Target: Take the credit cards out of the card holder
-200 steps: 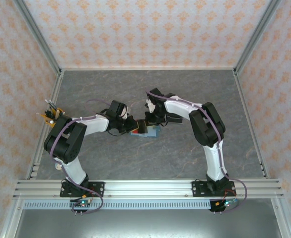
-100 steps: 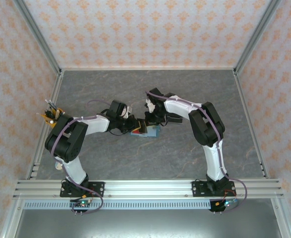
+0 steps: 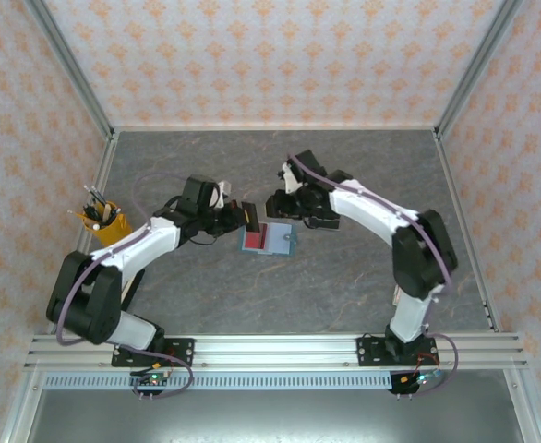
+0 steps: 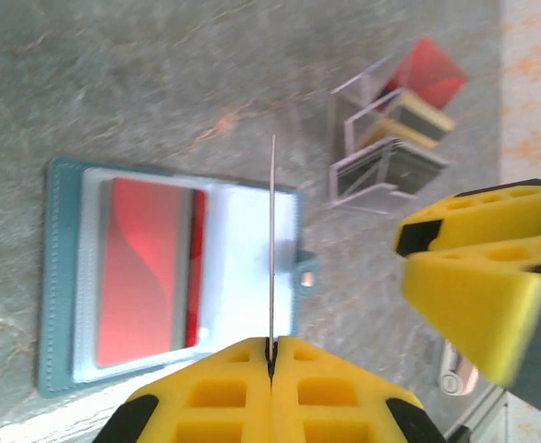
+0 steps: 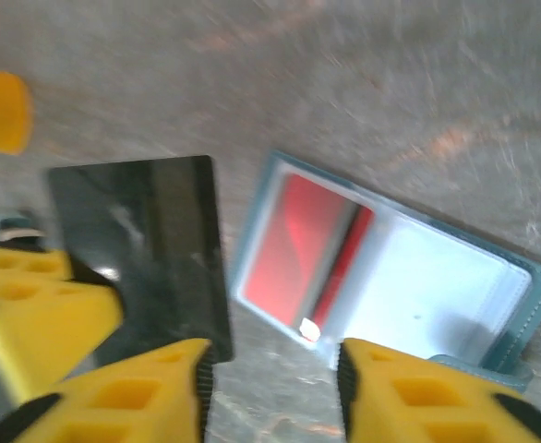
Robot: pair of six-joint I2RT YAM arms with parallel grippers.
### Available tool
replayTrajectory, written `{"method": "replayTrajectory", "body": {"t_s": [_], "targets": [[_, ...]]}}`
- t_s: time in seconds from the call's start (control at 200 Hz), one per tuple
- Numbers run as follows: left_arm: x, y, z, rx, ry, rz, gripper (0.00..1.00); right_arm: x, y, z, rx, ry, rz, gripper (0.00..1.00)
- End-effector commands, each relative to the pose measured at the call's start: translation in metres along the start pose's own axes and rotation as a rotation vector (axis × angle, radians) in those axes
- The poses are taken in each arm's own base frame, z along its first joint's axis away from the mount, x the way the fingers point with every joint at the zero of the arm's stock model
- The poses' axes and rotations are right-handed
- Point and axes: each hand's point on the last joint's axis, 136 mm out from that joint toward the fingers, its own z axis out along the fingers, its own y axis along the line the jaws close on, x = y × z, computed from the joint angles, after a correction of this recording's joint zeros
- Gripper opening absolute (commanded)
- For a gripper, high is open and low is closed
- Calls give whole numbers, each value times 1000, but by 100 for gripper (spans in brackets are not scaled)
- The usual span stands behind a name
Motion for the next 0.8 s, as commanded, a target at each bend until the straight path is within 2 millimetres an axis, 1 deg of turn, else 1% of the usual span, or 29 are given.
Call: {"method": "replayTrajectory", "body": {"t_s": [0.0, 0.075, 0.195, 0.31, 0.445, 0.53, 0.646, 0.661, 0.686, 0.751, 0.796], "targets": [[-9, -31, -20, 119, -62, 13, 0, -18, 19, -32, -120, -128, 53, 54], [-16, -52, -32, 210, -101, 6, 0, -20, 27, -48, -198, -160, 72, 63], [-24, -79, -46, 334, -134, -11, 0, -23, 47, -64, -353, -166, 98, 70], [-28, -95, -53, 417, -143, -44, 0, -23, 64, -73, -458, -154, 95, 73], [-31, -104, -58, 472, -144, -84, 0, -29, 75, -80, -511, -159, 98, 73], [-31, -107, -59, 489, -137, -103, 0, -32, 84, -86, -547, -159, 89, 69], [-29, -108, -60, 497, -127, -122, 0, -35, 93, -90, -588, -149, 73, 58], [-29, -108, -60, 498, -125, -123, 0, -36, 94, -91, -591, -150, 69, 54], [-28, -107, -60, 497, -121, -127, 0, -37, 94, -92, -594, -149, 66, 51], [-27, -106, -60, 495, -119, -133, 0, -38, 96, -93, -604, -145, 52, 40], [-26, -105, -60, 492, -117, -134, 0, -40, 98, -94, -609, -145, 37, 31]]}}
